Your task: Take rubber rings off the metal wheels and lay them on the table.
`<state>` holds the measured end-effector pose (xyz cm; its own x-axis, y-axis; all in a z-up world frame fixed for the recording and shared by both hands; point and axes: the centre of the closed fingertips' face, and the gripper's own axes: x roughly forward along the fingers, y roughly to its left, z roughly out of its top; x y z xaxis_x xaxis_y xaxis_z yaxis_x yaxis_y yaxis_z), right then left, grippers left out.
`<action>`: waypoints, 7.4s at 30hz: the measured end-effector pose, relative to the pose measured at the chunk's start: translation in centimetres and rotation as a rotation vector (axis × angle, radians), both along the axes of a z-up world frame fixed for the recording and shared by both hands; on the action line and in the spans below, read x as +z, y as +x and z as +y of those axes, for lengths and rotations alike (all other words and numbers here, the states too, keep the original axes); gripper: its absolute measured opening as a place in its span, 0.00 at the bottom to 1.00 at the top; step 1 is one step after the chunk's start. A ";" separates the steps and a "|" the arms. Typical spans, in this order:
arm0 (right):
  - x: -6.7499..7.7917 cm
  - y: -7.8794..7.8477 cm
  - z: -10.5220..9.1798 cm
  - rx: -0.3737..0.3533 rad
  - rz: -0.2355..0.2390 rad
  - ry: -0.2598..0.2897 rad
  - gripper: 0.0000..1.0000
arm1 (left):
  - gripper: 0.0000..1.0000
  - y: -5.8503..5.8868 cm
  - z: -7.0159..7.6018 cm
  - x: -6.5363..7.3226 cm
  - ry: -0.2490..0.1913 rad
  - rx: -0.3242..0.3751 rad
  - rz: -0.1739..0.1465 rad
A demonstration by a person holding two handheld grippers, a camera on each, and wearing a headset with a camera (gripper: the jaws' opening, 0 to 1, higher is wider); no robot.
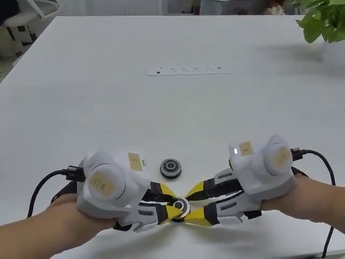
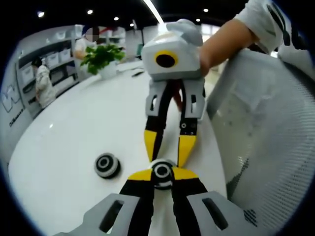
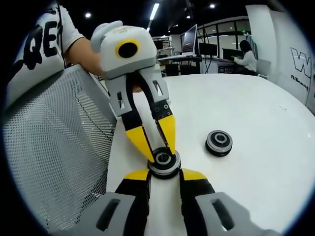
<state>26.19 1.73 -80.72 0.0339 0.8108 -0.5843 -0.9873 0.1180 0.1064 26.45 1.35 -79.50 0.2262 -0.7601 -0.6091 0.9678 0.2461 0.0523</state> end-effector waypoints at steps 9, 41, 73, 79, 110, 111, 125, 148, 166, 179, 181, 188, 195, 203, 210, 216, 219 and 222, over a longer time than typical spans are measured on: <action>0.0 0.1 -0.2 -0.003 0.005 -0.013 0.17 | 0.13 0.0 0.0 0.0 -0.003 0.002 0.000; 0.0 0.7 -1.1 -0.111 0.132 -0.025 0.00 | 0.13 -0.1 0.1 -0.2 0.016 0.004 -0.013; 1.4 0.4 -0.3 -0.218 0.325 0.084 0.00 | 0.12 -0.3 0.1 -0.1 0.042 0.015 -0.006; 1.5 0.1 -0.1 -0.204 0.327 0.086 0.00 | 0.12 -0.4 0.1 -0.1 0.043 0.009 -0.005; 2.2 0.0 -0.1 -0.179 0.328 0.143 0.00 | 0.14 -0.7 -0.3 0.2 0.048 -0.042 -0.036; 2.2 0.1 -0.1 -0.179 0.328 0.144 0.00 | 0.15 -0.8 -0.3 0.4 0.045 -0.042 -0.036; 3.1 0.1 0.2 -0.181 0.332 0.169 0.00 | 0.25 -1.5 1.0 2.5 -0.013 -0.023 -0.012; 5.8 0.2 1.7 -0.156 0.334 0.234 0.00 | 0.45 -1.1 5.6 5.7 -0.086 0.088 -0.014; 6.3 1.3 4.1 -0.151 0.324 0.248 0.00 | 0.57 -1.4 8.5 5.9 -0.077 0.147 -0.012; 5.3 2.4 6.1 -0.146 0.300 0.233 0.00 | 0.59 -1.4 11.0 6.1 -0.067 0.201 -0.008; 5.0 2.4 6.3 -0.145 0.296 0.226 0.00 | 0.60 -1.4 11.4 6.1 -0.064 0.210 -0.008; 4.3 2.7 7.0 -0.147 0.273 0.206 0.00 | 0.60 -1.4 12.2 6.1 -0.066 0.235 -0.004; 3.3 3.3 7.1 -0.165 0.232 0.177 0.00 | 0.60 -1.3 12.3 6.1 -0.065 0.242 0.003; 3.0 3.6 7.1 -0.173 0.191 0.164 0.01 | 0.60 -1.3 12.0 6.2 -0.065 0.236 0.007; 3.3 3.6 6.9 -0.184 0.186 0.175 0.10 | 0.60 -1.2 11.8 6.1 -0.062 0.232 0.010; 3.9 3.7 6.4 -0.194 0.180 0.190 0.16 | 0.59 -1.1 11.6 6.1 -0.065 0.231 0.009; 4.3 3.7 6.2 -0.199 0.177 0.200 0.19 | 0.59 -1.0 11.4 6.1 -0.063 0.226 0.009; 4.8 3.8 6.0 -0.203 0.177 0.212 0.21 | 0.59 -0.9 11.2 6.2 -0.066 0.223 0.007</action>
